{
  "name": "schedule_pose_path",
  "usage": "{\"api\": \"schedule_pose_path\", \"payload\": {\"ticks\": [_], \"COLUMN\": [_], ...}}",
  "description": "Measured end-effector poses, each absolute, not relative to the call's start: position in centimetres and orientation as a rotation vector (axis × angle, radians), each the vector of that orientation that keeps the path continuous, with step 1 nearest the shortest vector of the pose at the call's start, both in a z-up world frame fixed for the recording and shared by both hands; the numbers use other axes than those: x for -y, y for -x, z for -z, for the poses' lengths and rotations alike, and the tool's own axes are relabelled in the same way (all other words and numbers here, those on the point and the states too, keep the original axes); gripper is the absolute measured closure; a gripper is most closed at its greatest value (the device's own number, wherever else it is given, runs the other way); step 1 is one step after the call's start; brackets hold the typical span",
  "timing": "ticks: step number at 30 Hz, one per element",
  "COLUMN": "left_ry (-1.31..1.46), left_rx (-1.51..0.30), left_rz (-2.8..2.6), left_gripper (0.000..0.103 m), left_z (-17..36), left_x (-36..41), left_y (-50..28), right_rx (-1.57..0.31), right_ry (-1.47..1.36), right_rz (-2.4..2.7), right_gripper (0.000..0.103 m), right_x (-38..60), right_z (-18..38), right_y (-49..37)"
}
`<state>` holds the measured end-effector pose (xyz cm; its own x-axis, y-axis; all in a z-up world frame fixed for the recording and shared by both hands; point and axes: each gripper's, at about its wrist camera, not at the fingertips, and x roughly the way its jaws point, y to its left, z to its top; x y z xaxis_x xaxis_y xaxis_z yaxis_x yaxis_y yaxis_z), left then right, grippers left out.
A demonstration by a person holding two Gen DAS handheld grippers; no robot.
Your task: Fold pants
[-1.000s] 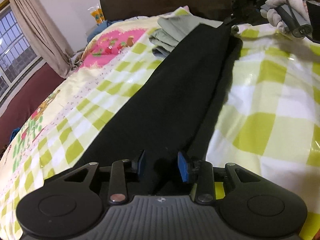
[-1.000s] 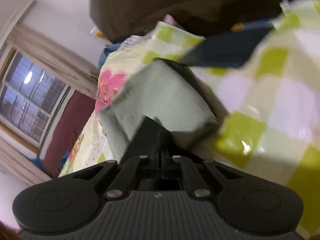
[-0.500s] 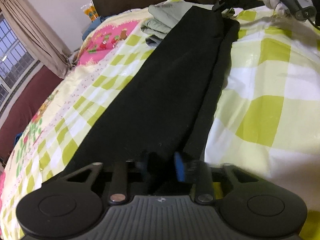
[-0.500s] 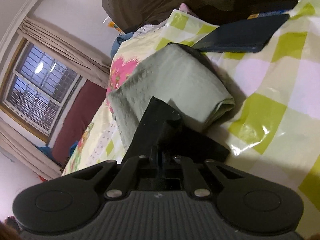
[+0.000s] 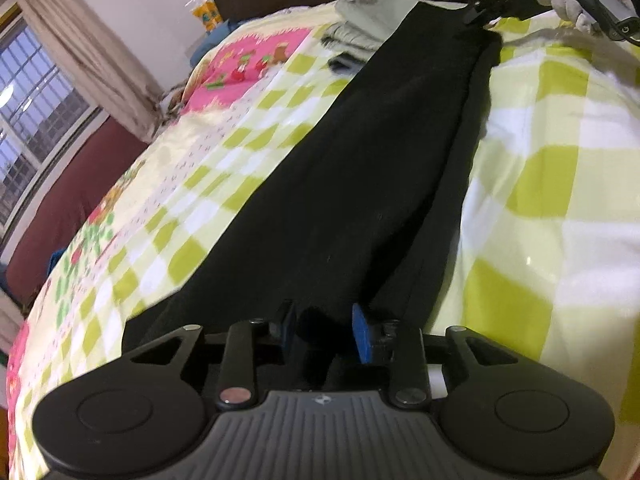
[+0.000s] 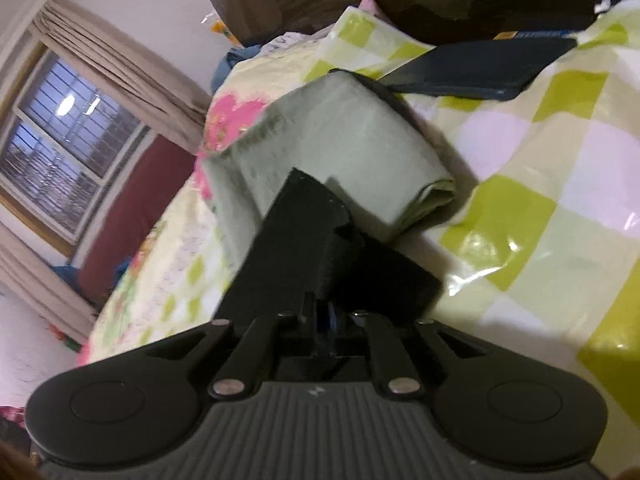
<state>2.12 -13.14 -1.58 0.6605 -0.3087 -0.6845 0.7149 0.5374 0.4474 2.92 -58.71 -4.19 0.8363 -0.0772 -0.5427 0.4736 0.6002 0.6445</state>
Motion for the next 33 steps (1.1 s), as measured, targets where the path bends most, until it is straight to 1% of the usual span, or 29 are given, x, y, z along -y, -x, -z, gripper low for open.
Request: {"api": "schedule_pose_path", "payload": {"ticks": [2, 4, 7, 10, 12, 15, 17, 18, 19, 20, 22, 24, 26, 27, 28, 30, 32, 33], "left_ry": [-0.803, -0.815, -0.826, -0.86, -0.861, -0.857, -0.842, -0.837, -0.829, -0.819, -0.802, -0.794, -0.794, -0.793, -0.782, -0.754, -0.726, -0.702], "left_rx": [-0.568, -0.562, -0.578, -0.591, -0.608, -0.593, -0.591, -0.588, -0.585, -0.584, -0.575, -0.568, -0.562, -0.564, -0.57, -0.583, -0.586, -0.593], "left_rz": [0.63, 0.604, 0.583, 0.565, 0.554, 0.578, 0.606, 0.614, 0.621, 0.623, 0.622, 0.617, 0.604, 0.606, 0.612, 0.617, 0.608, 0.6], "left_gripper": [0.056, 0.056, 0.056, 0.056, 0.056, 0.056, 0.056, 0.056, 0.056, 0.056, 0.056, 0.056, 0.055, 0.055, 0.055, 0.058, 0.065, 0.066], "left_z": [1.6, 1.6, 1.8, 2.8, 3.4, 3.3, 3.1, 3.2, 3.4, 3.6, 3.8, 4.0, 4.2, 4.1, 3.9, 3.5, 3.2, 3.0], "left_x": [12.1, 10.7, 8.7, 7.3, 6.7, 5.7, 4.9, 4.7, 4.6, 4.6, 4.8, 5.2, 5.4, 5.3, 5.1, 4.7, 4.7, 4.7], "left_y": [-1.7, -1.4, -1.4, -1.5, -1.7, -1.4, -1.1, -1.2, -1.3, -1.5, -1.9, -2.4, -2.9, -3.0, -3.0, -3.2, -3.5, -3.8], "right_rx": [-0.493, -0.516, -0.608, -0.719, -0.749, -0.775, -0.762, -0.754, -0.754, -0.758, -0.748, -0.744, -0.752, -0.752, -0.748, -0.737, -0.739, -0.739], "right_ry": [-0.812, -0.688, -0.457, -0.185, 0.023, 0.203, 0.349, 0.413, 0.47, 0.52, 0.591, 0.626, 0.639, 0.641, 0.649, 0.665, 0.643, 0.633], "right_rz": [0.387, 0.357, 0.106, -0.207, -0.358, -0.521, -0.567, -0.58, -0.592, -0.597, -0.589, -0.579, -0.582, -0.609, -0.627, -0.613, -0.587, -0.585], "right_gripper": [0.093, 0.093, 0.093, 0.09, 0.089, 0.089, 0.083, 0.076, 0.073, 0.072, 0.073, 0.075, 0.075, 0.072, 0.072, 0.07, 0.07, 0.07], "right_x": [57.9, 55.5, 48.7, 38.9, 32.7, 26.6, 23.9, 23.1, 22.4, 21.7, 21.2, 21.0, 20.5, 20.4, 20.3, 20.1, 19.8, 19.6], "right_z": [3.2, 1.6, -0.1, 0.3, 1.4, 2.9, 3.6, 4.0, 4.6, 5.4, 6.1, 6.5, 6.2, 6.0, 5.7, 5.7, 6.2, 6.5], "right_y": [-2.0, -1.2, -2.1, -4.6, -5.8, -7.0, -7.1, -7.3, -7.5, -7.6, -7.5, -7.6, -7.2, -6.8, -6.2, -6.0, -7.0, -7.2]}}
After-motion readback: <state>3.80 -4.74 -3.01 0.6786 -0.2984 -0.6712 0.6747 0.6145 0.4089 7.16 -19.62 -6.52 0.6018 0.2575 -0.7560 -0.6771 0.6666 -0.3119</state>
